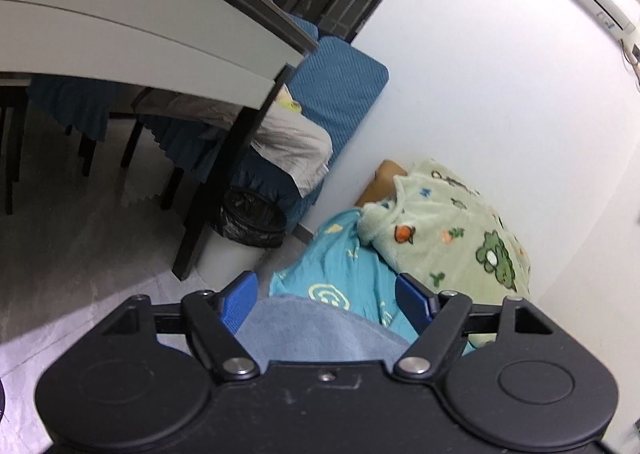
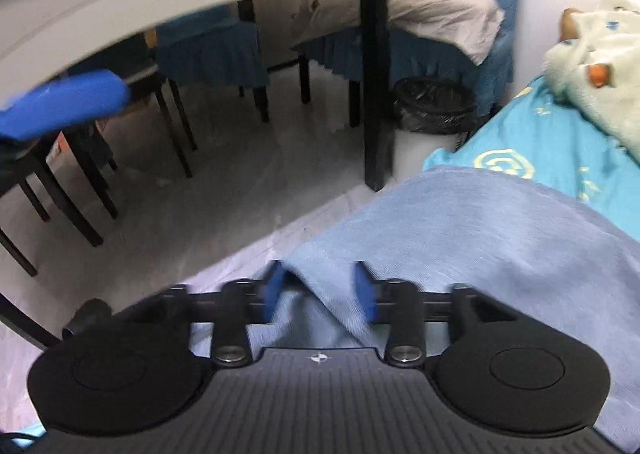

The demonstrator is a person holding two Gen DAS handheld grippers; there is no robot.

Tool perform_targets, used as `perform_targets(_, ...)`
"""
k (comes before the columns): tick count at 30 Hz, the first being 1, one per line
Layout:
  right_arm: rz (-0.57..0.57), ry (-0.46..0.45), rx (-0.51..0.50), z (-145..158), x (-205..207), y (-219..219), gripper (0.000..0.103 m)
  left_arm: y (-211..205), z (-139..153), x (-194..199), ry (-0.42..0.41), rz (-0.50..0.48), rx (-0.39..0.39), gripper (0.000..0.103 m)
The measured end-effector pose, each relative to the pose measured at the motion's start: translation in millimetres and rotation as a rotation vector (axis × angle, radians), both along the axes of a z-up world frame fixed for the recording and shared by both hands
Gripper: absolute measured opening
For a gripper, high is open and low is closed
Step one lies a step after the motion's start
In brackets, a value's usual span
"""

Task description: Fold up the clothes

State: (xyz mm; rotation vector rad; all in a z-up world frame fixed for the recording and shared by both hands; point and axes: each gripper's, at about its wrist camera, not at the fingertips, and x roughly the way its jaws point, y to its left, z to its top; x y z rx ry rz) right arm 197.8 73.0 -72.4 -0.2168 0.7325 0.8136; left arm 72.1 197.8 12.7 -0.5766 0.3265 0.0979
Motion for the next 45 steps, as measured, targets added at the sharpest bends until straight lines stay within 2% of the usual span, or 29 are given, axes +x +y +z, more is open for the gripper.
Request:
perform_targets(5, -0.1, -0.007, 0.031, 18, -34, -80, 0.048, -11, -5, 5, 0.033, -0.05, 0.011, 0.073)
perform_targets(10, -0.327, -0.032, 0.033, 40, -81, -194, 0.048, -29, -12, 7, 0.089, -0.099, 0.016, 0.073)
perform_targets(15, -0.667, -0.054, 0.036, 64, -107, -321, 0.049, -55, -10, 4, 0.122, -0.153, 0.105, 0.074)
perform_targets(17, -0.842, -0.054, 0.069, 71, -118, -374, 0.055, -61, -10, 3, 0.132, -0.166, 0.109, 0.074)
perform_targets(21, -1.174, 0.028, 0.16, 53, -128, -461, 0.057, -73, -11, 5, 0.173, -0.166, 0.134, 0.075)
perform_targets(23, -1.279, 0.095, 0.247, 37, -135, -487, 0.057, -74, -10, 5, 0.201, -0.163, 0.131, 0.075)
perform_targets(27, -1.435, 0.239, 0.435, 4, -148, -526, 0.058, -58, -1, 2, 0.248, -0.134, 0.031, 0.075)
perform_targets(31, -1.569, 0.379, 0.611, -27, -160, -563, 0.063, -31, 15, -3, 0.279, -0.139, -0.076, 0.078)
perform_targets(34, -1.546, 0.39, 0.583, -36, -154, -572, 0.064, -5, 23, -12, 0.309, -0.136, -0.15, 0.082)
perform_targets(41, -1.56, 0.354, 0.664, -56, -142, -587, 0.066, 63, 9, -47, 0.381, -0.019, -0.403, 0.083)
perform_targets(42, -1.553, 0.337, 0.661, -54, -141, -589, 0.052, 68, 3, -48, 0.397, -0.007, -0.433, 0.083)
perform_targets(43, -1.545, 0.315, 0.654, -51, -140, -591, 0.018, 72, -3, -49, 0.412, 0.004, -0.463, 0.083)
perform_targets(44, -1.527, 0.28, 0.64, -46, -140, -592, 0.011, 76, -8, -51, 0.427, 0.016, -0.493, 0.083)
perform_targets(45, -1.505, 0.25, 0.64, -41, -139, -592, 0.01, 81, -14, -52, 0.442, 0.027, -0.523, 0.083)
